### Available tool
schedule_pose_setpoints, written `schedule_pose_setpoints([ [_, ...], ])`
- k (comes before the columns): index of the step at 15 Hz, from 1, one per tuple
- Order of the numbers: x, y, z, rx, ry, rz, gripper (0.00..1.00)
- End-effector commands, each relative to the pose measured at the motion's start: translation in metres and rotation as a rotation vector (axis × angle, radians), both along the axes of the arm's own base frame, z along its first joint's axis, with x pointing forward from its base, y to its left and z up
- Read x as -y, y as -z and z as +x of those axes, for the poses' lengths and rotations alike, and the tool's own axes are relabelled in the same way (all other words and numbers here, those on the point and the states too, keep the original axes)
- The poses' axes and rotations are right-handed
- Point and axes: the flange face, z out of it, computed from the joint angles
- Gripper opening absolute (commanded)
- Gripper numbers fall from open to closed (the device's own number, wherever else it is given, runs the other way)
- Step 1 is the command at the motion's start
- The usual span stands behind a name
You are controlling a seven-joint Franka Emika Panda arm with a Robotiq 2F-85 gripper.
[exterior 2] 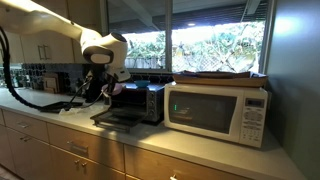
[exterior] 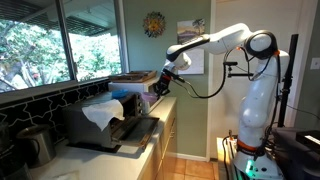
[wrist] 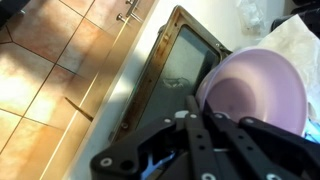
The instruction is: Remove the purple bowl from the toaster oven and place the bowl on top of the oven
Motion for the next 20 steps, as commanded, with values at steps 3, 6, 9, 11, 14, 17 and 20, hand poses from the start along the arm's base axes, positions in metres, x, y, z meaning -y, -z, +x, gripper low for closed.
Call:
schedule_pose_setpoints([
  [3, 0.000, -0.001, 0.000, -0.001, -0.001, 0.000, 0.04],
  [6, 0.000, -0.001, 0.000, -0.001, -0.001, 0.000, 0.04],
  [9, 0.001, -0.003, 0.001, 0.016, 0.017, 0.010, 0.01],
  [11, 0.001, -0.011, 0.005, 0.050, 0.045, 0.028, 0.01],
  [14, -0.001, -0.037, 0.018, 0.133, 0.084, 0.034, 0.01],
  [17, -0.003, -0.063, 0.038, 0.197, 0.115, 0.025, 0.01],
  [20, -0.006, -0.079, 0.068, 0.180, 0.137, -0.001, 0.01],
])
